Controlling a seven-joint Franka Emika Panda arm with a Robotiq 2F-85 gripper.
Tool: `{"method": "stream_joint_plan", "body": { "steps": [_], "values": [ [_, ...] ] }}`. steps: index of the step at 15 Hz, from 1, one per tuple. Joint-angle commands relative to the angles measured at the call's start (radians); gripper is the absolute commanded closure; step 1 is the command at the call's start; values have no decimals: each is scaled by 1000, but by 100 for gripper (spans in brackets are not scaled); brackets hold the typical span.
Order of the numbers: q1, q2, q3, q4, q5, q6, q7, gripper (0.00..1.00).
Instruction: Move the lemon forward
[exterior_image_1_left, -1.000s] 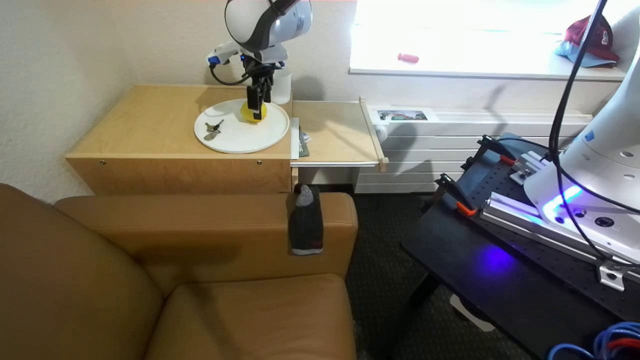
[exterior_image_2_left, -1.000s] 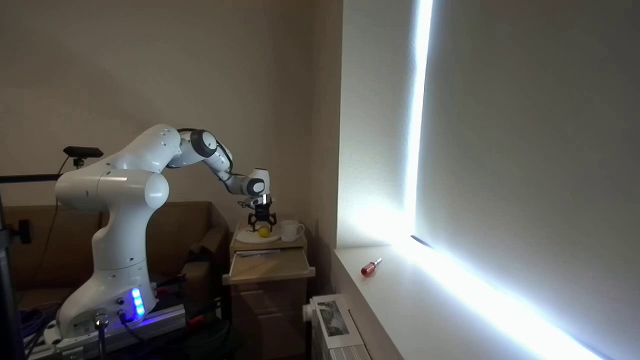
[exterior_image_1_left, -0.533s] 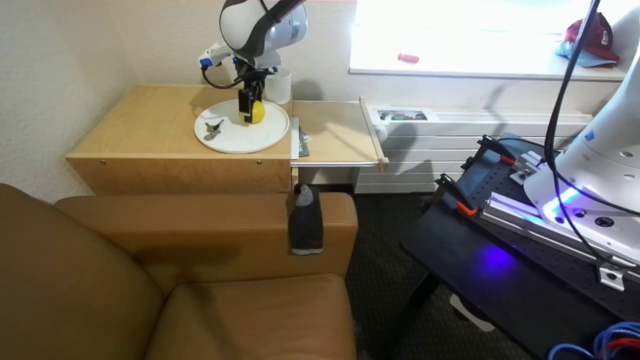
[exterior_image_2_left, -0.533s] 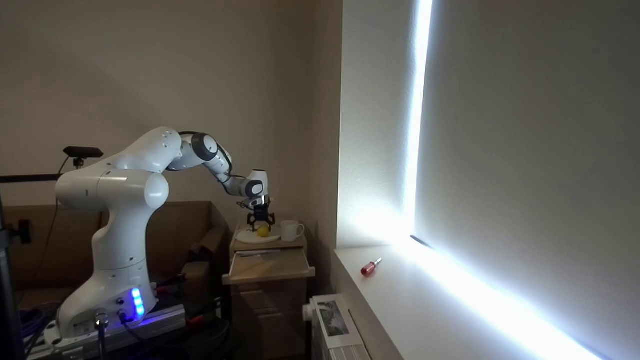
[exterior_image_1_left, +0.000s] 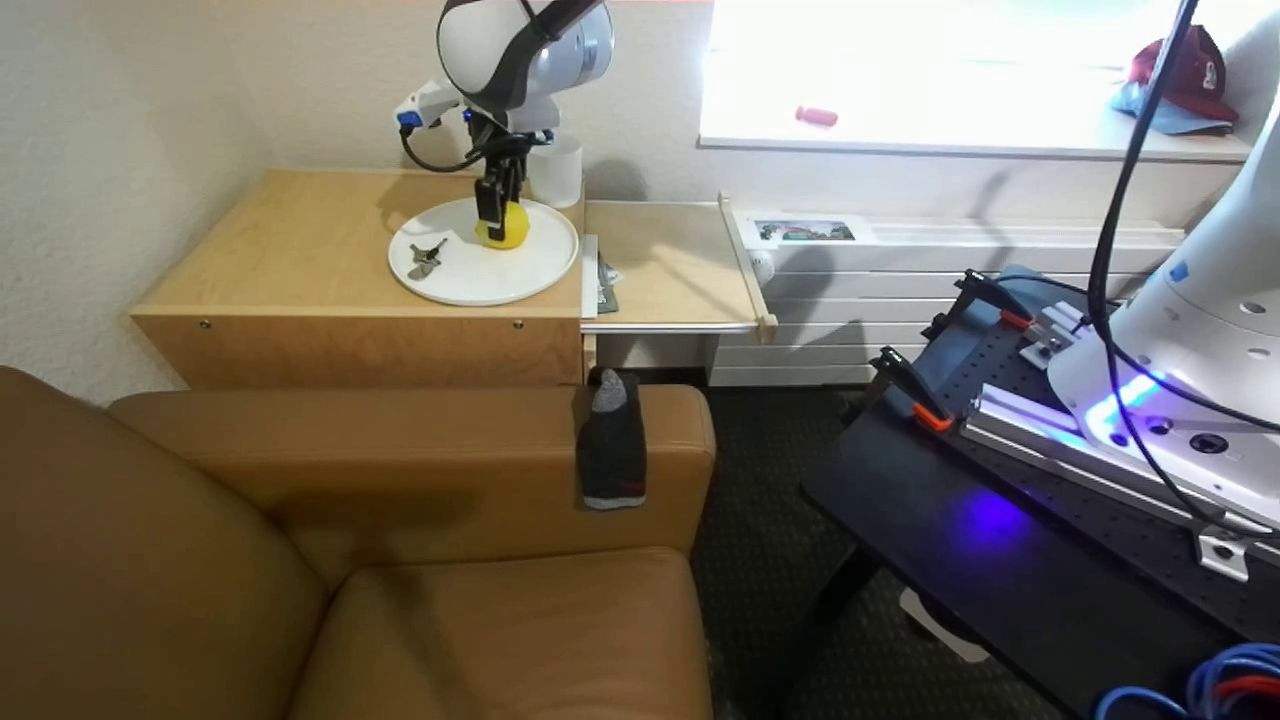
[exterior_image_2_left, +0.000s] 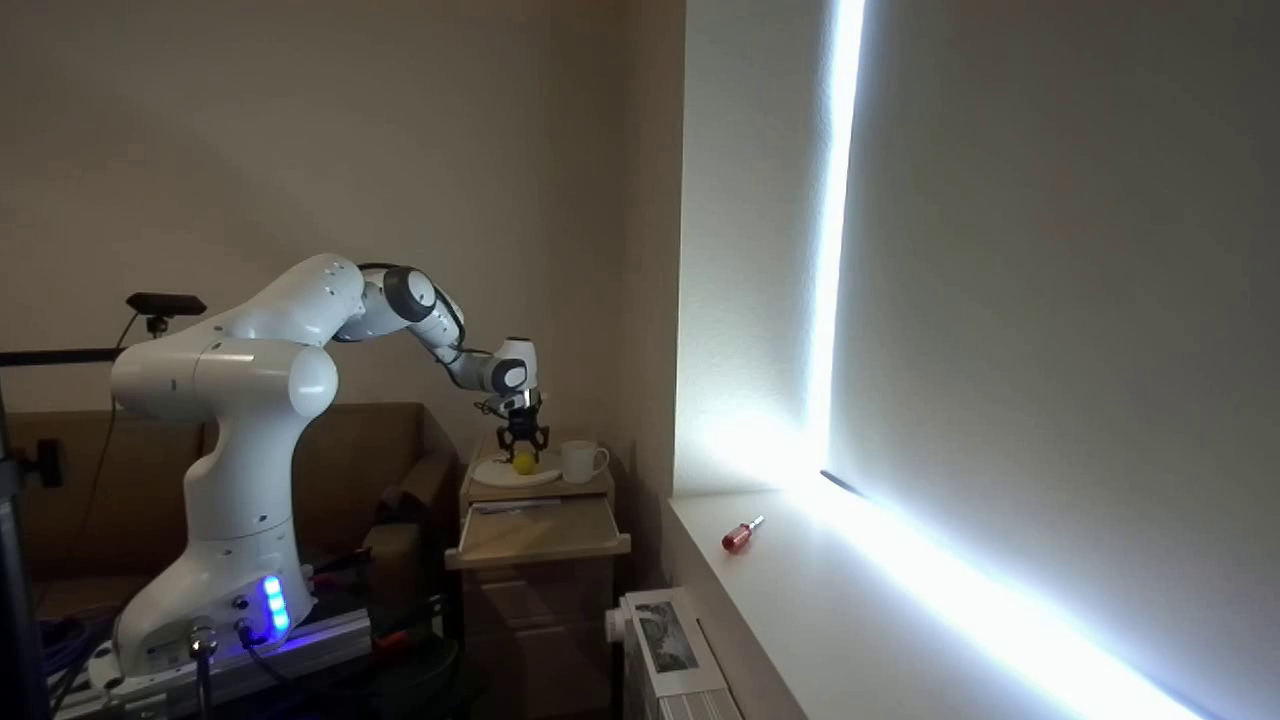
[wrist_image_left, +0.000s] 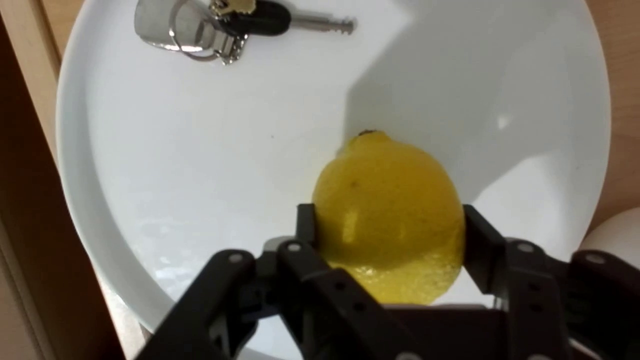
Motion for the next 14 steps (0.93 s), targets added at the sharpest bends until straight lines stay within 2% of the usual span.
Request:
{"method": "stream_joint_plan", "body": {
  "steps": [1, 2, 3, 6, 11, 14],
  "values": [
    [-14, -27, 7, 4, -3, -65, -22, 56],
    [-2, -63, -10, -25, -24, -89, -36, 56],
    [-83, -117, 108, -45, -146, -93, -15, 56],
    [-143, -233, 186, -106, -244, -183, -50, 56],
    [-240, -418, 260, -256, -371, -292, -74, 56],
    [-327, -517, 294, -385, -380, -369, -176, 56]
  ]
}}
